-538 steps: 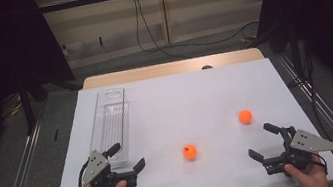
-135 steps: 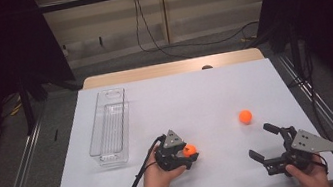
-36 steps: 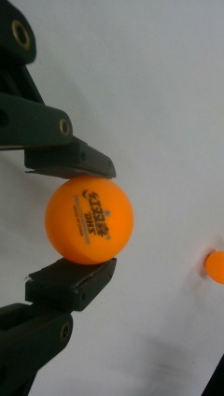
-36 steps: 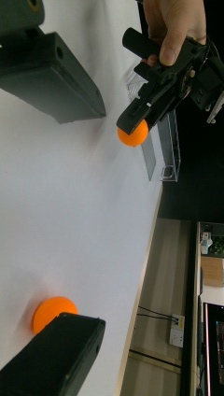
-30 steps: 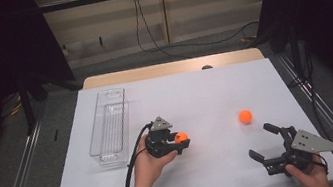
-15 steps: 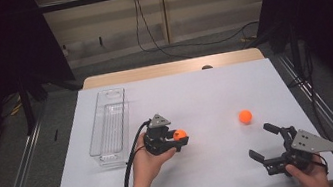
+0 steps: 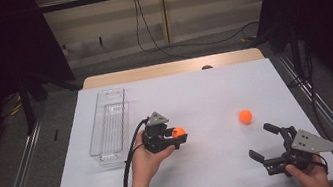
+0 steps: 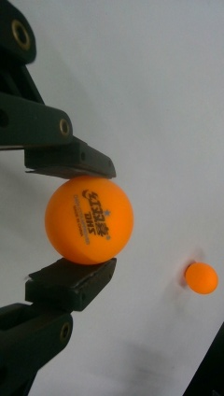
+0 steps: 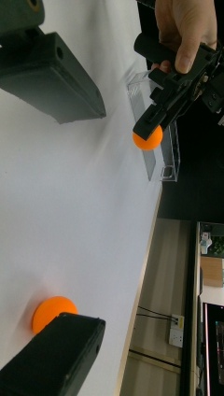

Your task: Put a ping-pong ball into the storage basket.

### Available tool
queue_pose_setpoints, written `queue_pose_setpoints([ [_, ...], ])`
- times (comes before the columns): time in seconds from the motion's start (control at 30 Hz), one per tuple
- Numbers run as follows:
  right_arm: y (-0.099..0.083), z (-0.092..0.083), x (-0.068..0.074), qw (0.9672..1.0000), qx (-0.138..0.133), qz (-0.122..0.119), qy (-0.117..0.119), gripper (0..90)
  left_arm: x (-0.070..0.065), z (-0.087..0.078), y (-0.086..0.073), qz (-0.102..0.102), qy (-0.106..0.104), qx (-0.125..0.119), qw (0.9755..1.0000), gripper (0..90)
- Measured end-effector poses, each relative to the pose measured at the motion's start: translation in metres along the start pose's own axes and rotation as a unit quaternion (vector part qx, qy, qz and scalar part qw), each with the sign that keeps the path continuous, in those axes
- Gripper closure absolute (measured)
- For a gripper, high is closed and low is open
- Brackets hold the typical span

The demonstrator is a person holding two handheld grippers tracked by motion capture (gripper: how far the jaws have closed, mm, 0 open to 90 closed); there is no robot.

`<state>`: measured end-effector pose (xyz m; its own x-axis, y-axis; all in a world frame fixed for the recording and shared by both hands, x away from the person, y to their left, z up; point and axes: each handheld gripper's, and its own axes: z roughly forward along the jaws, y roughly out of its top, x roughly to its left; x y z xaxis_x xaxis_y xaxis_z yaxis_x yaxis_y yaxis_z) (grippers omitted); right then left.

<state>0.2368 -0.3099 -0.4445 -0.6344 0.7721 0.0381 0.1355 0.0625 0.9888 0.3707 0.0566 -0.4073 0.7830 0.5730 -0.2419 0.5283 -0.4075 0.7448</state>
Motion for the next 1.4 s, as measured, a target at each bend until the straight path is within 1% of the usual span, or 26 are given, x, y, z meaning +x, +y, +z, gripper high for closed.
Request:
queue_pose_setpoints([
  [0.33,0.0,0.0,0.0,1.0,0.0,0.0,0.001,1.4,0.003,-0.005,0.005,-0.005,0.004,-0.008,0.9999,50.9],
  [0.37,0.0,0.0,0.0,1.0,0.0,0.0,0.001,1.4,0.003,-0.006,0.005,-0.003,0.005,-0.008,1.0,50.9],
  [0.57,0.0,0.0,0.0,1.0,0.0,0.0,0.001,1.4,0.005,-0.008,0.008,-0.008,0.007,-0.014,0.9998,50.9],
  [0.63,0.0,0.0,0.0,1.0,0.0,0.0,0.001,1.5,0.006,-0.008,0.009,-0.007,0.007,-0.013,0.9999,50.9],
  [0.83,0.0,0.0,0.0,1.0,0.0,0.0,0.001,1.5,0.009,-0.01,0.01,-0.013,0.009,-0.019,0.9997,50.9],
  [1.07,0.0,0.0,0.0,1.0,-0.001,0.0,0.001,1.5,0.011,-0.011,0.011,-0.01,0.011,-0.018,0.9997,50.8],
  [1.13,0.0,0.0,0.0,1.0,0.0,0.001,0.001,1.5,0.011,-0.012,0.012,-0.013,0.013,-0.021,0.9996,50.9],
  [1.4,0.0,0.0,0.0,1.0,-0.001,0.001,0.001,1.5,0.014,-0.014,0.015,-0.011,0.017,-0.023,0.9995,50.9],
])
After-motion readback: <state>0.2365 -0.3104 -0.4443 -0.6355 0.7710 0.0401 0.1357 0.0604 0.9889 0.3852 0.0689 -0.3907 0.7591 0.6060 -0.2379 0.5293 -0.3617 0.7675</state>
